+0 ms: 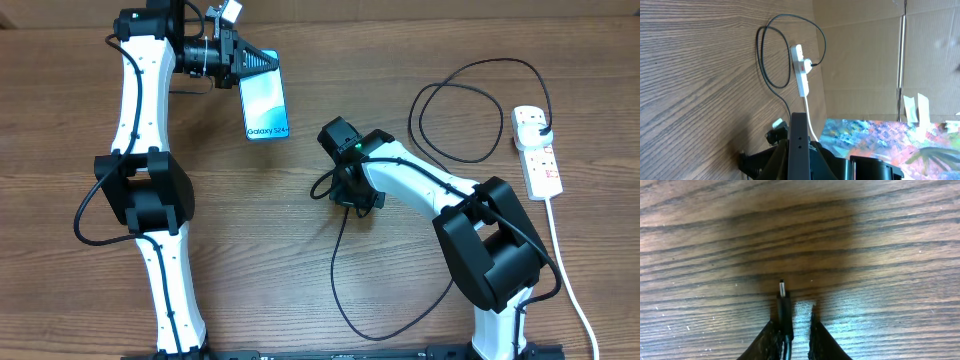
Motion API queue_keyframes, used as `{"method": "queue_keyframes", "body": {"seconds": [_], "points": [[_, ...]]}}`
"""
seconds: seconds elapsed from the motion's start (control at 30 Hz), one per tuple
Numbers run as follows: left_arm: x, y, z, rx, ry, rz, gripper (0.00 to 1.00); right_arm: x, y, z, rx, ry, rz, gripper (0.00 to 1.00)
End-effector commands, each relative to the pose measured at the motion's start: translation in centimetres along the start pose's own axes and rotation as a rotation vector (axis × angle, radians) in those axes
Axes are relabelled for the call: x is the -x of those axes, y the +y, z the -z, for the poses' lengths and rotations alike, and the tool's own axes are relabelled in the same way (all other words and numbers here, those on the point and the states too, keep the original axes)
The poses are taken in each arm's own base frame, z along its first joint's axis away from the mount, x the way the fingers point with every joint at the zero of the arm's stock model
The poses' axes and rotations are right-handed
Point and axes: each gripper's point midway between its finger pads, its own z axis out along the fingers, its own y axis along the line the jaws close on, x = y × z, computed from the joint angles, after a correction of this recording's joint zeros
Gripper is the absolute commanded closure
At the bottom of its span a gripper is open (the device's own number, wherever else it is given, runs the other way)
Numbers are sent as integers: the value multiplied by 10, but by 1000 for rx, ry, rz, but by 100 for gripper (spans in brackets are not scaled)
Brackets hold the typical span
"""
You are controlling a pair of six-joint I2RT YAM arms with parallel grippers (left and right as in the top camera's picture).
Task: Plug charger to phone and switch on socket
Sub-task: 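Lift the plug with the right gripper toward the phone's bottom edge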
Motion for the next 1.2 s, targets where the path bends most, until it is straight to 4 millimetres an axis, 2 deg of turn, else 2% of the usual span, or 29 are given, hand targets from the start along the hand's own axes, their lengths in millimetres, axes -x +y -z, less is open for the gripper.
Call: {"method": "queue_keyframes", "body": {"seconds": [0.0, 0.3, 0.47, 0.7, 0.83, 0.93, 1.1, 1.17], "points": [[2, -17, 0, -56, -5, -43, 96, 3, 5, -2, -5, -9, 6, 81], [2, -17, 0, -56, -4, -43, 96, 3, 5, -1, -4, -9, 6, 86], [1, -17, 0, -56, -2, -38, 96, 4, 6, 2, 0, -6, 6, 95], [1, -18, 0, -57, -2, -28, 96, 3, 10, 7, 44, 42, -14, 96], [1, -18, 0, -60, -2, -26, 96, 1, 27, 16, 201, 139, 8, 96], [1, -18, 0, -61, -2, -25, 96, -2, 48, 30, 414, 236, 66, 96], [1, -19, 1, -68, -4, -26, 96, -4, 85, 80, 863, 335, 234, 96], [3, -25, 3, -104, -12, -37, 96, -4, 93, 99, 999, 346, 290, 96]]}}
